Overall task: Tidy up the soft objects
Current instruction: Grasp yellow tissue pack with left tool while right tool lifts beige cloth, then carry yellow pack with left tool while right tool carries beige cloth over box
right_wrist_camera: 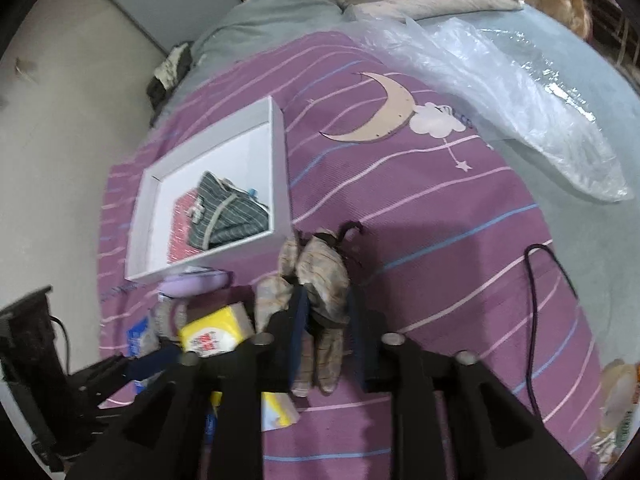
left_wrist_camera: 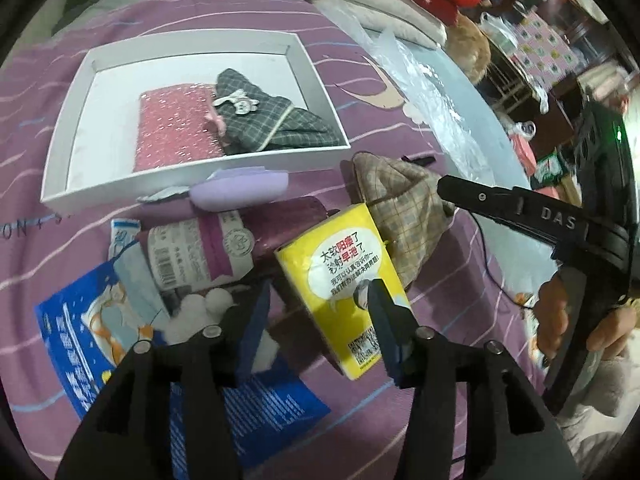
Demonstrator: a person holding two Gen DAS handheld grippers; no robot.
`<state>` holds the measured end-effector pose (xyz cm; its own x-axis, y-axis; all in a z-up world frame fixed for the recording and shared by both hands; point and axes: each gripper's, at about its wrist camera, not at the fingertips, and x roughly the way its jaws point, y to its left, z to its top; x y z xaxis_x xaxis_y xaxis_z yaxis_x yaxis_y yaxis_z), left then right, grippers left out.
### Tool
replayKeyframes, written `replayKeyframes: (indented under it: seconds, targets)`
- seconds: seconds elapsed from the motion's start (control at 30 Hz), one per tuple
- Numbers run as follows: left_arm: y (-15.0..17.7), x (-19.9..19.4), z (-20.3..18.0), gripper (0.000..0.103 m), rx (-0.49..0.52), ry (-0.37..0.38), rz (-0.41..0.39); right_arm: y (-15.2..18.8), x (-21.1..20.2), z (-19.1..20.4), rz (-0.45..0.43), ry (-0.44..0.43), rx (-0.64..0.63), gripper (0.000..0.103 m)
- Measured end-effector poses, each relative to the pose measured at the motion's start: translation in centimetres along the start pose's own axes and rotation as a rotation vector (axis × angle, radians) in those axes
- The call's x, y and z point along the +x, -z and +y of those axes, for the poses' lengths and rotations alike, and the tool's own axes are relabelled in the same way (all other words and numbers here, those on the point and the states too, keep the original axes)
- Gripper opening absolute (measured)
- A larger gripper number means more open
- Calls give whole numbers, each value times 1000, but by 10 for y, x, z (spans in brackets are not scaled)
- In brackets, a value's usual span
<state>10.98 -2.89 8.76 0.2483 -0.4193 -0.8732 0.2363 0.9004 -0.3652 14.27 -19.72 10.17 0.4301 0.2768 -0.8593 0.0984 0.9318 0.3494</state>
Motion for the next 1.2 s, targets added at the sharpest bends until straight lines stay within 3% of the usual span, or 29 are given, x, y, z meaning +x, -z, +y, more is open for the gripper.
replayKeyframes:
  seconds: [0.07, 0.2, 0.3, 0.33, 0.43, 0.5, 0.6, 0.67, 0.9, 1.2]
  targets:
    - [3, -2, 2, 53, -20, 13, 8, 0, -4, 0, -13, -25, 0, 49]
    - [4, 6, -3, 53, -32, 14, 38, 1, -8, 2, -21, -72, -4, 51]
    - [5, 15, -7, 53, -38, -11, 52, 5, 3, 8, 9, -24, -28, 52]
    - [5, 16, -8, 51, -36, -23, 49, 6, 8, 9, 22, -20, -34, 52]
    - [4, 19, -9, 33, -40, -34, 41, 9, 16, 10, 41, -13, -42, 52]
    - [4, 22, -7, 22, -53, -29, 43, 10, 18, 11, 46, 3, -47, 44]
    - [4, 23, -6, 15, -58, -20, 38, 11, 18, 9, 43, 12, -43, 42]
    - [4, 21, -6, 12, -60, -10, 29, 10, 17, 7, 33, 15, -35, 35]
    - [1, 6, -10, 9, -40, -13, -44, 5, 3, -1, -9, 9, -6, 27]
    - [-2, -18, 2, 8, -46, -6, -133, -2, -23, -10, -76, -41, 26, 27]
